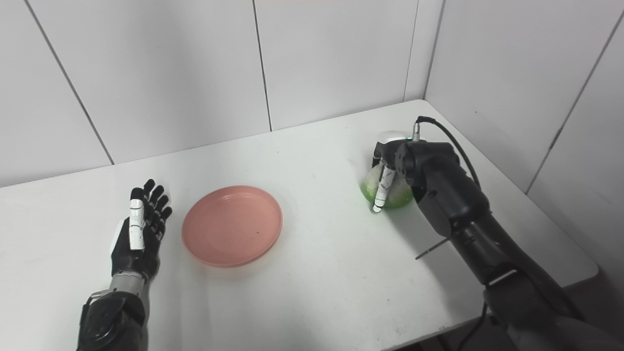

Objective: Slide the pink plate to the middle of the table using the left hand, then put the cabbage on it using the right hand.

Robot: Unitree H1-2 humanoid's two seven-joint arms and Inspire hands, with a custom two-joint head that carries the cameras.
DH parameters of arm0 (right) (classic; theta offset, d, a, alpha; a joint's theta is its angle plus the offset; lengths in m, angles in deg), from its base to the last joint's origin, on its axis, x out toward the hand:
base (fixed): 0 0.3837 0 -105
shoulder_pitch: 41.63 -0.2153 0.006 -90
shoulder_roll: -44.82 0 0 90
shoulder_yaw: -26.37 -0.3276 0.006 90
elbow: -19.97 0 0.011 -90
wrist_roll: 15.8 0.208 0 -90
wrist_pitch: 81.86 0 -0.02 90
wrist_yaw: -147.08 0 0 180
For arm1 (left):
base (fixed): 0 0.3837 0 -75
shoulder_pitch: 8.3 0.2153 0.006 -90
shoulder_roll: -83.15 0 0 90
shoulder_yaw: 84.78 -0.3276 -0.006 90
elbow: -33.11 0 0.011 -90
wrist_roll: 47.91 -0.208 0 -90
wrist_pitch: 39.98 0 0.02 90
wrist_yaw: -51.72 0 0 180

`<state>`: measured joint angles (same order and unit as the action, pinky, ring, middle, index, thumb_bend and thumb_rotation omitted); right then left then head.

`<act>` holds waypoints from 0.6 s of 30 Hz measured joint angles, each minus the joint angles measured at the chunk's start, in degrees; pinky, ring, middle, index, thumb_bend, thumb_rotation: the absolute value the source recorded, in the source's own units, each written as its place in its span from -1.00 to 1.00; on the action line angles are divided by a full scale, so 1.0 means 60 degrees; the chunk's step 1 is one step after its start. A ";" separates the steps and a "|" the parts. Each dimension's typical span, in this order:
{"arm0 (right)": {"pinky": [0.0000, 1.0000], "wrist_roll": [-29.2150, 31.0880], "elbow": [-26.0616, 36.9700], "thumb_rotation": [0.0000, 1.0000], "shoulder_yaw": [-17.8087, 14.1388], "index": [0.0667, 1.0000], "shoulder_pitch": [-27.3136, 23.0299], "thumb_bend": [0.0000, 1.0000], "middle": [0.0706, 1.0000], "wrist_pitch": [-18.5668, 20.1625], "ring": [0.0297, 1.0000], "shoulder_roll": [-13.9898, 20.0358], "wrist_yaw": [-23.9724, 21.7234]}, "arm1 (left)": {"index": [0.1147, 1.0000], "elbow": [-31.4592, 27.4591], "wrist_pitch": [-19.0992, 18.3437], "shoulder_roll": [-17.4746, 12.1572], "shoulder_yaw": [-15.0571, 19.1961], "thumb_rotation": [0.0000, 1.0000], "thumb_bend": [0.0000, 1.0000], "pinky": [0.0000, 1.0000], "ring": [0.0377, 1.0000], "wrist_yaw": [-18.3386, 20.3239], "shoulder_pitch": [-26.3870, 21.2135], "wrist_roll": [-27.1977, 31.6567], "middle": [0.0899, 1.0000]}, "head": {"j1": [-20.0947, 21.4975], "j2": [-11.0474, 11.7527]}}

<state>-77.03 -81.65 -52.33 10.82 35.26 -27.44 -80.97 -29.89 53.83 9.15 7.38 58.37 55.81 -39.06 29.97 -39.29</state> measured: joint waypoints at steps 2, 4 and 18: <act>-0.35 -0.0091 0.0060 -0.99 0.0154 -0.07 0.0034 0.05 -0.16 0.0000 -0.26 0.0004 0.0427 | 1.00 -0.0001 0.0000 0.0001 -0.0001 1.00 0.55 1.00 1.00 0.0000 0.0000 -0.0001 1.00 | 0.0000 0.0000; -0.38 -0.0202 0.0183 -0.99 0.0186 -0.07 0.0132 0.06 -0.19 0.0000 -0.29 -0.0009 0.0901 | 1.00 -0.0007 -0.0001 0.0002 -0.0005 1.00 0.54 1.00 1.00 -0.0001 0.0000 -0.0001 1.00 | -0.0015 0.0000; -0.42 -0.0073 0.1298 -1.00 -0.0949 -0.13 0.0414 0.06 -0.05 0.0001 -0.24 -0.1117 0.2017 | 1.00 -0.0203 -0.0143 0.0041 -0.0002 1.00 0.51 1.00 1.00 -0.0003 0.0092 0.0011 1.00 | -0.0306 -0.0117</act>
<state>-77.47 -73.86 -58.03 13.30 35.26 -34.15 -68.87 -31.11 52.98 9.40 7.37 58.35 56.36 -39.00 28.13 -39.99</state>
